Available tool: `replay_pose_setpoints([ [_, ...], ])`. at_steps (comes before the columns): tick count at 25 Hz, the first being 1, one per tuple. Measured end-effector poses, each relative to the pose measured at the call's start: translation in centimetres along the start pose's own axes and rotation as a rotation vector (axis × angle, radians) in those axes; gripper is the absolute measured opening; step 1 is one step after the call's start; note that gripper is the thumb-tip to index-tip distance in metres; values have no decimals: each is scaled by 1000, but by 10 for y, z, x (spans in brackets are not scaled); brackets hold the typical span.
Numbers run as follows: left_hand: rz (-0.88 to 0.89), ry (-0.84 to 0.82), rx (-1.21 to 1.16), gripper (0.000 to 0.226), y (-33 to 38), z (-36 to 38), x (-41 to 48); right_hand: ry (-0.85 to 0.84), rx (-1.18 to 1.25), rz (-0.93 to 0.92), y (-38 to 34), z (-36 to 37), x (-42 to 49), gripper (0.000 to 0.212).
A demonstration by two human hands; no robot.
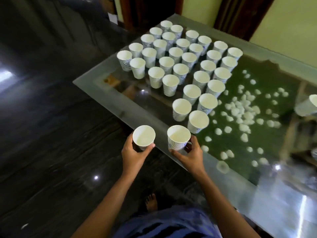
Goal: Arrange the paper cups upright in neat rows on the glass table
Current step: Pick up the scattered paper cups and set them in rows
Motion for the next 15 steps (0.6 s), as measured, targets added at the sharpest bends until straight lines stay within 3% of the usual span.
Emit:
replay_pose_setpoints([
  [11, 50, -16, -10, 61, -33, -18, 166, -40, -33, -57, -64, 108, 128, 70],
  [15, 31, -31, 50, 65, -41, -24, 234, -51, -9, 20, -78, 141, 176, 74],
])
Point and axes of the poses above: each hand's wrist, its own x-axis towards the middle knuckle, its own z-axis out of the palm, y = z × x, the point moved 10 cm from there along x, towards the middle knuckle, and after that the axes turned 6 degrees about z, right-handed, at the moved point
